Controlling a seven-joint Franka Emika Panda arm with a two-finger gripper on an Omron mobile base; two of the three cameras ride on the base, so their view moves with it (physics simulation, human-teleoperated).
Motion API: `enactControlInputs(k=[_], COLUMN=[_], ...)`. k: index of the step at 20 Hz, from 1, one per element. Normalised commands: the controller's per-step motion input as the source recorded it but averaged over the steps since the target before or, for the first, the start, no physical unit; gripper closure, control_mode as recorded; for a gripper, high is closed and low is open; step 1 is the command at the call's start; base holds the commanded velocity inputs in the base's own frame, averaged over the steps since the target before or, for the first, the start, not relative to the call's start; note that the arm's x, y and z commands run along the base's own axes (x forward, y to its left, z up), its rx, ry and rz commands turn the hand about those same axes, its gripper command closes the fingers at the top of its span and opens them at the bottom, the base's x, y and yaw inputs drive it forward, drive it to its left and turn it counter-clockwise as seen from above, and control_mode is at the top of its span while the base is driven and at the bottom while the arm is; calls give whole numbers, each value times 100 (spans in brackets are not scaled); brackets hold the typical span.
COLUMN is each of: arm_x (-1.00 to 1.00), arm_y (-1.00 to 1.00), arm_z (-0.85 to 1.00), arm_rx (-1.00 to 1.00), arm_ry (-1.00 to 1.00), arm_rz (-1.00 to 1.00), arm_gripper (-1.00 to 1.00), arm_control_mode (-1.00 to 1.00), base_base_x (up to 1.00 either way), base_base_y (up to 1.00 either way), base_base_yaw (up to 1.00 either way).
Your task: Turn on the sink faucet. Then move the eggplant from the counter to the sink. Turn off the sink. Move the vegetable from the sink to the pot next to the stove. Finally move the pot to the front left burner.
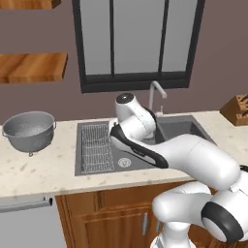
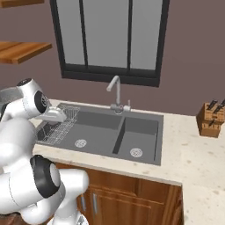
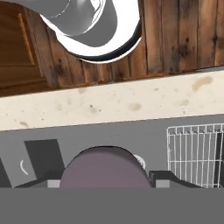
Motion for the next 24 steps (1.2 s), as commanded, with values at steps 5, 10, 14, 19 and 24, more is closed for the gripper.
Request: enactControlInputs(k=[5,10,14,19,24], arm_x=[0,0,0,0,0], arm_y=[0,0,0,0,0], arm_z=[0,0,0,0,0], arm_rx=[0,0,0,0,0], arm_ry=[0,0,0,0,0], arm_rz=[0,0,0,0,0], arm_gripper=[100,100,100,100,100], arm_control_mode=[100,100,100,100,100], base_base_x=[-26,-25,-20,-23,-21], base_base_y=[40,45,49,51,53], base_base_yaw=[33,36,36,37,37])
